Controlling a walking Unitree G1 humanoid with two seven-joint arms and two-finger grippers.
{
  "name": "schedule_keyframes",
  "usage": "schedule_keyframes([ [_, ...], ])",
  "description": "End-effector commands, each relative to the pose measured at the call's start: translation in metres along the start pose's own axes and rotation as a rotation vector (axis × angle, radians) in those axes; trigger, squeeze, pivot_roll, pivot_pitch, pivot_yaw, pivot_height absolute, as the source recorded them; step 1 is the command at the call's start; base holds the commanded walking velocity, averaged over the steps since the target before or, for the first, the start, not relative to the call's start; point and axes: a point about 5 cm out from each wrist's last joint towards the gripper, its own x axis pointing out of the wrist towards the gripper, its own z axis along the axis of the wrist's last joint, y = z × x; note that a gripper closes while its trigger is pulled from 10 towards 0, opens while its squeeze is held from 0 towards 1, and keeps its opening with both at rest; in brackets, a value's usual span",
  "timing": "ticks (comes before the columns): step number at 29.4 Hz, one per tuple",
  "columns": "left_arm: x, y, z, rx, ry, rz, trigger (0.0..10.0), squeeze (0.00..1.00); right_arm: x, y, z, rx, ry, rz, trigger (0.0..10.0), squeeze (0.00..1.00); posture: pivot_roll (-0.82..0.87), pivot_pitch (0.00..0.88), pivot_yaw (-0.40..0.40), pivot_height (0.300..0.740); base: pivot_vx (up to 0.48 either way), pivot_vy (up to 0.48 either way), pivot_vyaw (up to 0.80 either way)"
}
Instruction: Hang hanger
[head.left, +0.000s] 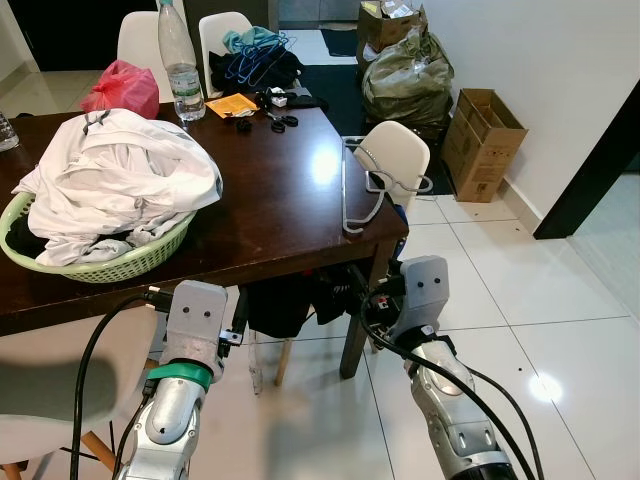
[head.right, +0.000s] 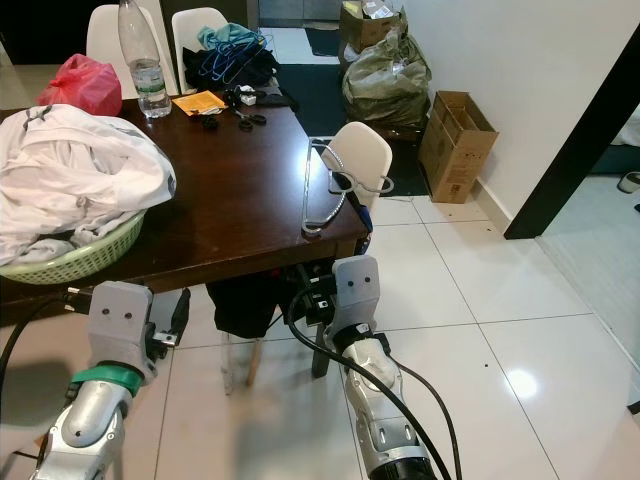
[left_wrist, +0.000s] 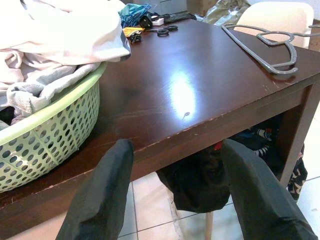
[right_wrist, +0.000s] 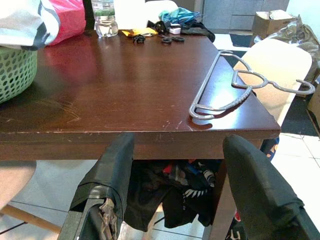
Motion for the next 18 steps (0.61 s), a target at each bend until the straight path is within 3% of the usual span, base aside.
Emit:
schedule_keyframes([
  [1, -0.0028, 0.0004, -0.006, 0.005, 0.028, -0.003, 10.0, 0.0, -0.0026, 0.0019, -0.0039, 0.004, 0.017, 0.009, 10.0, 0.0, 0.02, 0.015, 0.018, 0.74, 0.0, 0.0, 0.0],
  [18, 0.0013, -0.0024, -0.0112, -0.003, 0.037, 0.019, 10.0, 0.0, -0.0006, 0.0076, -0.0101, -0.018, 0.042, 0.038, 10.0, 0.0, 0.01, 0.005, 0.008, 0.74, 0.0, 0.0, 0.0],
])
